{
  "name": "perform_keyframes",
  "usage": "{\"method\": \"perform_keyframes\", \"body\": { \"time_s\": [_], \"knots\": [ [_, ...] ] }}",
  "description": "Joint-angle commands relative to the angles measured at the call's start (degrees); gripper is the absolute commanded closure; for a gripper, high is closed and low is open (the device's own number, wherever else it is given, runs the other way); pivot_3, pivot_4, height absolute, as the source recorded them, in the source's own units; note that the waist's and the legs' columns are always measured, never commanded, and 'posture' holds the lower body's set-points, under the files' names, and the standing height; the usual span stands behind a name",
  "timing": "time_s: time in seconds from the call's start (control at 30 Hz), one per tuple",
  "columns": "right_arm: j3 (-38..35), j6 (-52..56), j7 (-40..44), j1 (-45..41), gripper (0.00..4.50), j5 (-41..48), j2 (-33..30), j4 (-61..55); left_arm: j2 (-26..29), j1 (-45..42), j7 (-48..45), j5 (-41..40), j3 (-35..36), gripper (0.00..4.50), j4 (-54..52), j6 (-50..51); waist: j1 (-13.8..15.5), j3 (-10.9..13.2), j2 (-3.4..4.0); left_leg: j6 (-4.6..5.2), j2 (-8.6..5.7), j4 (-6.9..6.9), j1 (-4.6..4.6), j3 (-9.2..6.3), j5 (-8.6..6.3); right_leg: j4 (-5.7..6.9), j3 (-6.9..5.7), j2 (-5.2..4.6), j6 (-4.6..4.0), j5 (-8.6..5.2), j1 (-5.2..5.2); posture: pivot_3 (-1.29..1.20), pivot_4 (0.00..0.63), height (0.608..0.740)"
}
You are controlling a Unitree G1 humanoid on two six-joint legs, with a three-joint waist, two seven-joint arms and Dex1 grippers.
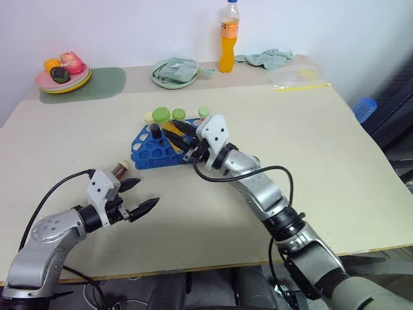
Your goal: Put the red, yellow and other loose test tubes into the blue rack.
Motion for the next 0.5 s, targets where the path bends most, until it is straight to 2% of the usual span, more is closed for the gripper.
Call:
{"method": "perform_keyframes", "body": {
  "time_s": [0.03, 0.2, 0.5],
  "knots": [
    [-2.4, -4.6, -0.7, -1.1, 3.76, -2.8, 2.7, 3.5, -0.4, -0.8, 1.4, -1.8, 2.6, 0.0, -3.3, 0.3, 0.0, 0.0, 0.0, 0.0, -0.01, 0.0, 0.0, -0.01, 0.0, 0.0, 0.0, -0.02, 0.0, 0.0, -0.01, 0.0, 0.15, 0.74],
    [-4.4, -7.5, -1.9, -1.0, 3.76, -6.2, 4.9, 10.1, -0.9, -1.2, 2.6, -2.6, 3.1, 0.0, -4.2, 0.4, -0.1, 0.0, 0.01, -0.02, -0.03, -0.03, 0.0, -0.03, 0.0, 0.01, 0.0, -0.01, 0.0, 0.0, -0.01, 0.0, 0.15, 0.74],
    [-7.2, -10.0, -1.6, -1.4, 3.76, -8.7, 7.4, 15.2, -1.0, -1.5, 2.9, -2.9, 2.8, 0.0, -4.3, 0.4, -0.2, 0.0, 0.01, -0.03, -0.03, -0.06, 0.03, -0.02, 0.01, 0.01, 0.0, 0.0, -0.01, 0.0, 0.0, 0.0, 0.15, 0.74]
  ]
}}
